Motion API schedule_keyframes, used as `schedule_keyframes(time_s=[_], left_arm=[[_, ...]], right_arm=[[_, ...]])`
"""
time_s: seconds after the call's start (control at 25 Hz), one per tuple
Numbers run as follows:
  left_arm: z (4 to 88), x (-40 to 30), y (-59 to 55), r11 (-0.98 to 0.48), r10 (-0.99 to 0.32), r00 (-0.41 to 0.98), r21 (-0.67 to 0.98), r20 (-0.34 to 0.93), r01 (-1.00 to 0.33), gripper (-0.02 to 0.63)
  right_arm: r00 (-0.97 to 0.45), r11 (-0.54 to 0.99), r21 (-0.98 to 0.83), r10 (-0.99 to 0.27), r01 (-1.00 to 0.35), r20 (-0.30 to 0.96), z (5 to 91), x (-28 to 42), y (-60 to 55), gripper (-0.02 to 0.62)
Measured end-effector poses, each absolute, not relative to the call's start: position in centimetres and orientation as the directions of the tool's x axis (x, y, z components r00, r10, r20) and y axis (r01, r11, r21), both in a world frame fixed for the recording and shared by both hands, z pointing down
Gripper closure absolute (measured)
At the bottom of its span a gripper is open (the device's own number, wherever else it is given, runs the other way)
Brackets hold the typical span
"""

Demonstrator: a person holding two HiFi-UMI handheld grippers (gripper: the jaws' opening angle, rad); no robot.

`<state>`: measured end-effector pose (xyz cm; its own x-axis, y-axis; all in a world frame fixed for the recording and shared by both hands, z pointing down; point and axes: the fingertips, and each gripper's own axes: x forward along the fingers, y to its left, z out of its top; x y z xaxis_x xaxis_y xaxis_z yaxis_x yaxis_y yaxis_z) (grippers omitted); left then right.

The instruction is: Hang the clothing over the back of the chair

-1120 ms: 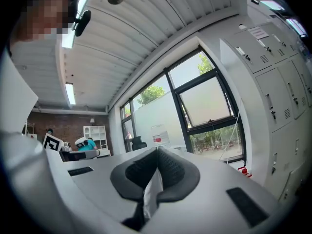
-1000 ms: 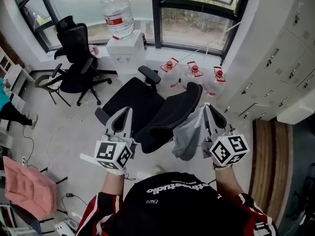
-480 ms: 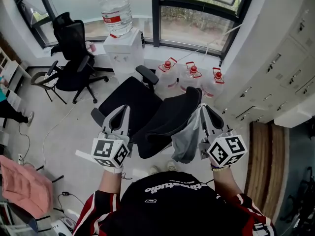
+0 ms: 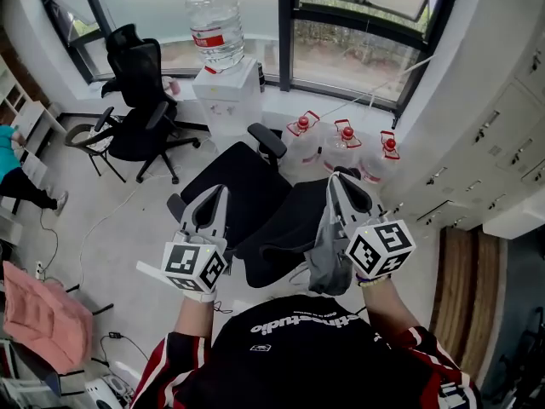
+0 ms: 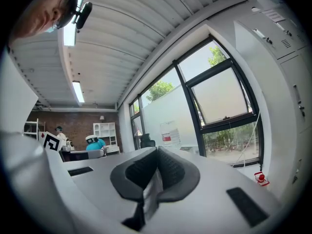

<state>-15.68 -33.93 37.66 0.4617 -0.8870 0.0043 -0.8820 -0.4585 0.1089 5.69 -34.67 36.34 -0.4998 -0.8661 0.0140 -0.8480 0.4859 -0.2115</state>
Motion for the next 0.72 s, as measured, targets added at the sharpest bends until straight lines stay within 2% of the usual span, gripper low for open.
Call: schedule_keyframes(time_s=[0.72], left_arm=[[38.2, -21.4, -39.1, -0.392, -0.917, 0.397, 0.126, 0.023, -0.911, 0.581]], right_arm=[[-0.585, 0.574, -0.197, -0.811, -0.795, -0.005, 35.3, -2.7, -44.1, 0.58]])
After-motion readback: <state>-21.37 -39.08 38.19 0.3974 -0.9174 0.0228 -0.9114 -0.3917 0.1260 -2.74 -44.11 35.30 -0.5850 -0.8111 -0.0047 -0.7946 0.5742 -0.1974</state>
